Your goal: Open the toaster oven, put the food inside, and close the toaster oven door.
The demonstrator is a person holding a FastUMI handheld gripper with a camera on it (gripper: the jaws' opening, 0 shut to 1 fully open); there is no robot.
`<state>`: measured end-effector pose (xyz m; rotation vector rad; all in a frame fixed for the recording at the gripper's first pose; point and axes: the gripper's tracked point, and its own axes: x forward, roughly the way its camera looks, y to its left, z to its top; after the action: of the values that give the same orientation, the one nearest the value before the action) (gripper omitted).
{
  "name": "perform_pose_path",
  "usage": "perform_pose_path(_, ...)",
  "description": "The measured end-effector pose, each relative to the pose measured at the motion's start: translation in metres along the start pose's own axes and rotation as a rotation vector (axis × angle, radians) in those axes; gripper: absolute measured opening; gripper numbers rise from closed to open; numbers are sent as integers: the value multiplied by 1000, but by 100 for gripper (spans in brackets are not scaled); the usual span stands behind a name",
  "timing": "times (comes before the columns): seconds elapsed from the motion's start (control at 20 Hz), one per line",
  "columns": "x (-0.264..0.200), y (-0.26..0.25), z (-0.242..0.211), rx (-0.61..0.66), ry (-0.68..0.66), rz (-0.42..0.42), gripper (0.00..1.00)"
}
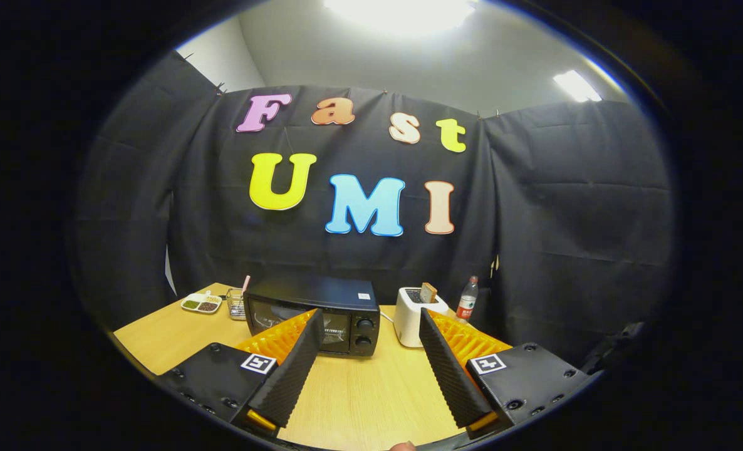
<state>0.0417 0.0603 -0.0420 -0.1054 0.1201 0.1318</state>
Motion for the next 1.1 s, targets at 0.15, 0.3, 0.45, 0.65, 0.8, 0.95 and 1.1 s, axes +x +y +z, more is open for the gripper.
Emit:
perform_pose_path(0.15,-10,-9,3,1,-9,-14,97)
perform_pose_path(0.3,-14,-12,9,7,-24,-18,97)
perform_pose_path(0.45,-16,-12,13,9,-31,-13,97)
perform_pose_path(0.65,-19,-11,19,14,-46,-8,97)
perform_pose_path(0.8,-19,-10,17,9,-43,2,97)
perform_pose_path(0.95,-21,-10,14,10,-31,6,97)
perform_pose_path(1.1,-21,-12,17,12,-37,4,97)
